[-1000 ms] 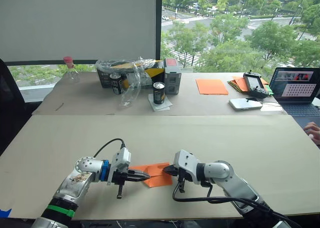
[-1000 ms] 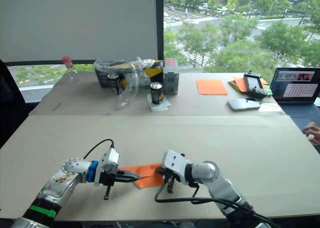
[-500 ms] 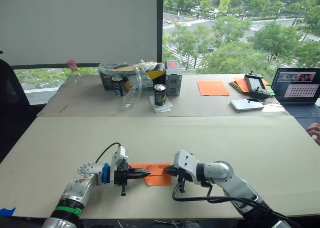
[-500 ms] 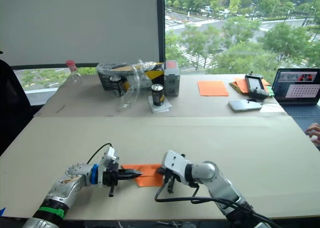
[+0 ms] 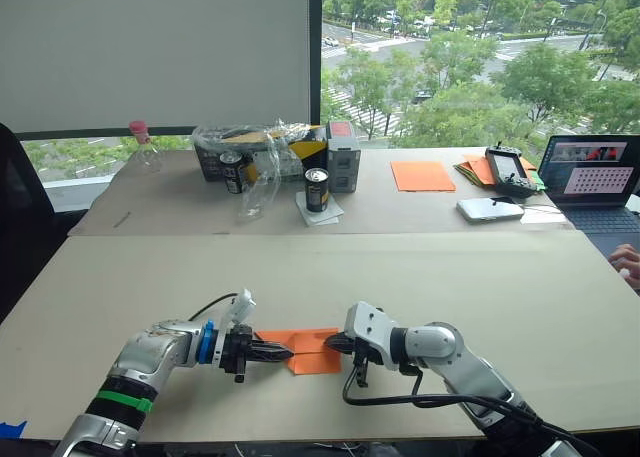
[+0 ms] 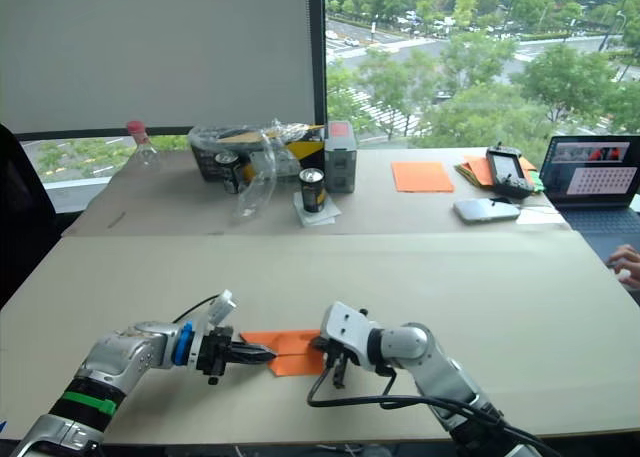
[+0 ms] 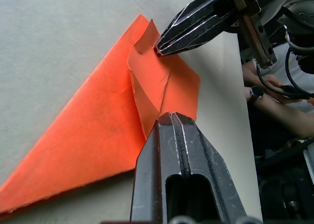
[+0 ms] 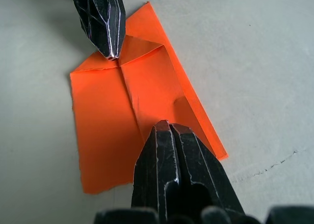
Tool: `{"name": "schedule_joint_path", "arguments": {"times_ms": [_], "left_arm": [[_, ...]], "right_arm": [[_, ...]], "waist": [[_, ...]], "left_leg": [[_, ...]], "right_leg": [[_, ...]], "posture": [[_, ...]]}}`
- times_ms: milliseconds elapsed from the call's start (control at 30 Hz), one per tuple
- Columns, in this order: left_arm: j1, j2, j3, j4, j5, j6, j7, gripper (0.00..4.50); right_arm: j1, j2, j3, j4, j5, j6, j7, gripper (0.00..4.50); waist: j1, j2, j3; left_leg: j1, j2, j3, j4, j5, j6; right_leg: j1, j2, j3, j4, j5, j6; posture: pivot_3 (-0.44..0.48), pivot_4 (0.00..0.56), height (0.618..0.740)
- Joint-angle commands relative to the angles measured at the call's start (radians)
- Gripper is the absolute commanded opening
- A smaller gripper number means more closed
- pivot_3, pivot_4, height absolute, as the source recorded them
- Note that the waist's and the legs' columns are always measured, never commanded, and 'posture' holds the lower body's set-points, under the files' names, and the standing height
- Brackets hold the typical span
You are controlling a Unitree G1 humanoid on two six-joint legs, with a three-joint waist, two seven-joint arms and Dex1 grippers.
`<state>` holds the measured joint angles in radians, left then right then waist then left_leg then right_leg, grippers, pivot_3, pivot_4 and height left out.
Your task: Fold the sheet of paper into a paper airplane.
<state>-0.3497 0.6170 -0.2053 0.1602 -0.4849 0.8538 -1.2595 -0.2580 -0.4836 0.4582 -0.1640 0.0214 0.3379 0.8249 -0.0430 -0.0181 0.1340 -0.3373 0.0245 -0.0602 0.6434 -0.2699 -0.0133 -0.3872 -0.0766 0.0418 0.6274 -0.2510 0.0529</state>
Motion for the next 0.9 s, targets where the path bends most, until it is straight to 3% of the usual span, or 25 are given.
{"name": "schedule_joint_path", "arguments": {"times_ms": [33,167,300,467,700,900], "left_arm": [[0.004,-0.026,-0.005,0.003,-0.01,0.164,0.099,0.0],[-0.001,-0.029,0.026,-0.083,-0.012,0.13,0.134,0.0],[0.038,-0.052,0.168,-0.18,-0.112,0.004,0.088,0.0],[0.067,-0.052,0.296,-0.239,-0.147,-0.156,0.082,0.0],[0.086,-0.025,0.163,-0.156,0.105,-0.568,0.044,0.0],[0.11,-0.027,0.093,-0.072,0.2,-0.774,0.02,0.0]], "right_arm": [[0.027,-0.013,0.039,0.083,-0.053,0.061,-0.005,0.01],[0.028,-0.012,0.042,0.078,-0.054,0.062,-0.005,0.01],[0.024,-0.012,0.041,0.077,-0.052,0.064,-0.002,0.01],[0.019,-0.012,0.04,0.08,-0.049,0.068,0.004,0.01],[0.013,-0.006,0.044,0.083,-0.05,0.071,0.006,0.01],[0.022,-0.008,0.041,0.074,-0.051,0.076,0.003,0.01]], "waist": [[0.0,0.0,0.0],[0.0,-0.001,0.001],[-0.001,-0.008,0.007],[-0.001,-0.013,0.011],[0.0,-0.013,0.011],[0.0,-0.013,0.011]], "left_leg": [[0.0,0.0,0.0,0.0,0.0,0.0],[0.0,0.0,0.0,0.0,0.0,0.0],[-0.001,0.001,0.0,0.0,0.0,-0.001],[-0.006,0.006,0.0,0.0,0.001,-0.002],[-0.007,0.006,0.001,0.0,0.001,-0.002],[-0.013,0.008,0.002,0.0,0.001,-0.002]], "right_leg": [[0.0,0.0,0.0,0.0,0.0,0.0],[0.0,0.0,0.0,0.0,0.0,0.0],[-0.001,0.0,0.0,0.0,0.0,0.0],[-0.006,0.005,-0.001,0.0,0.002,-0.003],[-0.007,0.005,0.0,0.0,0.002,-0.004],[-0.014,0.007,0.0,0.0,0.004,-0.008]], "posture": [[0.0,0.15,0.715],[0.0,0.15,0.715],[0.0,0.15,0.715],[0.0,0.15,0.715],[0.0,0.15,0.715],[0.0,0.15,0.715]]}}
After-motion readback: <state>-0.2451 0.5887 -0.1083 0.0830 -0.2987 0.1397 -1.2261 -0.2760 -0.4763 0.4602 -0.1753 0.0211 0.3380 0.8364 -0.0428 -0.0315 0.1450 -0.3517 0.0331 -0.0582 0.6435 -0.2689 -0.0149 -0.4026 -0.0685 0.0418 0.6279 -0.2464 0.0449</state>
